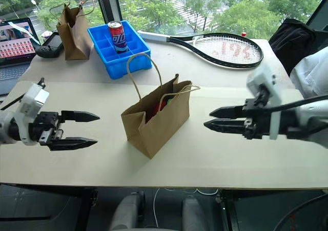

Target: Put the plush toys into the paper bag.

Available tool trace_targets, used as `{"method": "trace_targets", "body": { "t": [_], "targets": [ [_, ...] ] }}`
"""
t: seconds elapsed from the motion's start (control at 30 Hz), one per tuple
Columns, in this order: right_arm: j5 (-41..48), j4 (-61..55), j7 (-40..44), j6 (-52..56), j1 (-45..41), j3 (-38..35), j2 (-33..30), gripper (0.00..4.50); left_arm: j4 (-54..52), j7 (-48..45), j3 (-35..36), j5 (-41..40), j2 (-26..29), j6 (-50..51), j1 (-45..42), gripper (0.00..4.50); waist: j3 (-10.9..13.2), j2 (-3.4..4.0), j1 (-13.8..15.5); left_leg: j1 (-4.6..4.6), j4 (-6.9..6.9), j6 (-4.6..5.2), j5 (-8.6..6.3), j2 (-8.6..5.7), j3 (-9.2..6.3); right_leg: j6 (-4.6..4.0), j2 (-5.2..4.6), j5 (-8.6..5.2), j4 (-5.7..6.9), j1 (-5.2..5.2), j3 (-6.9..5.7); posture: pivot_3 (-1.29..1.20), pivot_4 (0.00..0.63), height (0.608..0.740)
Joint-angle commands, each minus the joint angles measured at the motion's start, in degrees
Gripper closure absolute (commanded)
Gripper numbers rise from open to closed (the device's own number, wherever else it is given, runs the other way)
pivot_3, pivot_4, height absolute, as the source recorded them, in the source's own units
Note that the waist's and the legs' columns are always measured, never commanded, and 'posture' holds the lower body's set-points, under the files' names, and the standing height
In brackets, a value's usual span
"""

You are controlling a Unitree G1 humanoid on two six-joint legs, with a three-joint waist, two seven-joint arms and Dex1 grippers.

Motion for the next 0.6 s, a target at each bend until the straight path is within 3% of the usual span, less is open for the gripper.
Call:
{"method": "trace_targets", "body": {
  "t": [0.03,0.1,0.23,0.6],
  "targets": [
    [-12.1,-3.9,-7.5,-9.5,1.5,9.0,4.8,3.87,-4.7,9.1,0.3,-0.7,-4.1,0.8,-0.2,0.00,0.0,-0.01,-0.2,-0.07,0.03,0.04,0.03,0.02,0.00,0.06,0.04,0.05,-0.01,-0.06,0.00,0.00,0.150,0.731],
    [-14.8,-5.2,-10.0,-11.9,2.5,12.1,8.4,4.43,-6.9,12.4,0.4,-0.5,-6.1,0.7,0.8,0.00,0.0,-0.01,-0.2,-0.21,0.13,0.05,0.04,0.01,0.00,0.11,0.04,0.06,0.04,-0.14,0.00,0.00,0.150,0.731],
    [-16.4,-5.9,-14.2,-14.1,1.2,15.5,16.2,4.43,-11.5,17.4,-0.4,-1.9,-8.6,1.9,3.2,0.00,0.0,-0.01,-0.3,-0.37,0.20,0.07,0.05,0.01,-0.01,0.39,0.09,0.41,0.10,-0.24,0.04,0.00,0.150,0.731],
    [-22.7,-3.0,-17.4,-17.2,-2.4,23.0,25.9,4.43,-17.8,26.5,-6.8,-5.0,-15.1,4.2,2.6,0.00,0.0,-0.01,-0.1,-0.37,0.26,0.06,0.06,0.02,-0.06,0.29,0.15,0.36,0.15,-0.17,0.03,0.00,0.150,0.731]
  ]
}}
